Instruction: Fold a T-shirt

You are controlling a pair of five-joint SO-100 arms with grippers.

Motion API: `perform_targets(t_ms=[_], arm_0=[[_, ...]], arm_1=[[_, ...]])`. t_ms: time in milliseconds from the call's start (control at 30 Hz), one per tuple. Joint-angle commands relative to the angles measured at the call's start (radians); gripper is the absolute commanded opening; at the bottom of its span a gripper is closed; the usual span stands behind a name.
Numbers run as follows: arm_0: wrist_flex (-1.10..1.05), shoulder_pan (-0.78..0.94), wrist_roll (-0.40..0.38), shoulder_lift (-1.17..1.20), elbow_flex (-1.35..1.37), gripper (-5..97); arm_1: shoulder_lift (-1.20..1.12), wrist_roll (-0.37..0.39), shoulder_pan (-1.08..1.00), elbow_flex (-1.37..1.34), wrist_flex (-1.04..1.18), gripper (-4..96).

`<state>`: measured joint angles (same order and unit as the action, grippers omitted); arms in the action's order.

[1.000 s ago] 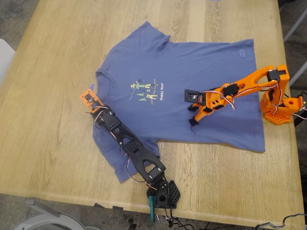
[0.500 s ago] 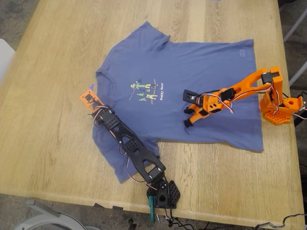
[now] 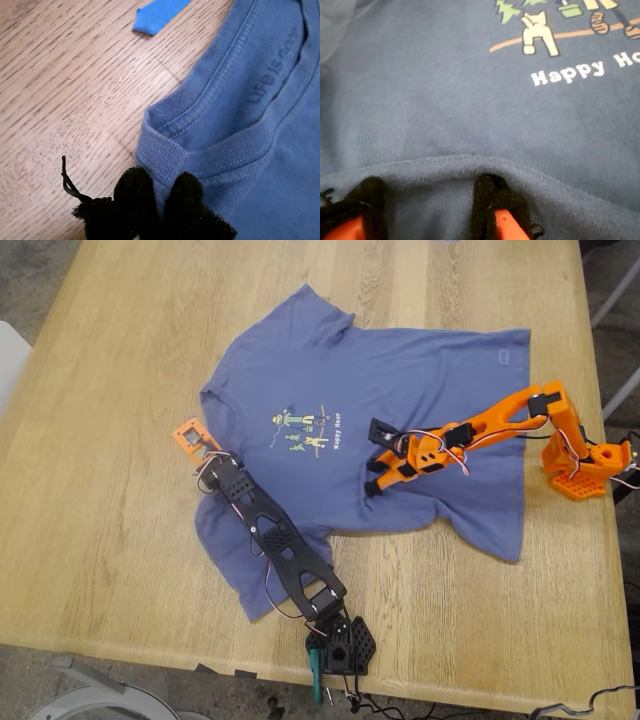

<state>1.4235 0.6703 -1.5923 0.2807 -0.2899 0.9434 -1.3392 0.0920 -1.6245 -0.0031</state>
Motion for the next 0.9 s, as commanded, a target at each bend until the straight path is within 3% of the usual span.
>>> perform_targets(t_ms=[0,300,400,467,867], arm_0=[[0.021,-0.02,-0.014,0.244,-0.046,0],[0.101,-0.051,-0.015,0.324,-0.046,0],[0.124,-0.067,-0.02,0.344,-0.048,0],[0.141,-0.078,-0.021,0.354,-0.048,0],[0.195,-0.147,-0.028,0.433,-0.048,0]], arm_1=[[-0.029,0.018,-0.026,0.067,0.078,23.5],[-0.078,0.069,-0.006,0.244,0.407,16.3],[-0.087,0.069,-0.005,0.296,0.486,5.3],[-0.083,0.071,-0.005,0.296,0.5,0.3],[0.176,0.08,-0.092,0.071,0.413,0.1]])
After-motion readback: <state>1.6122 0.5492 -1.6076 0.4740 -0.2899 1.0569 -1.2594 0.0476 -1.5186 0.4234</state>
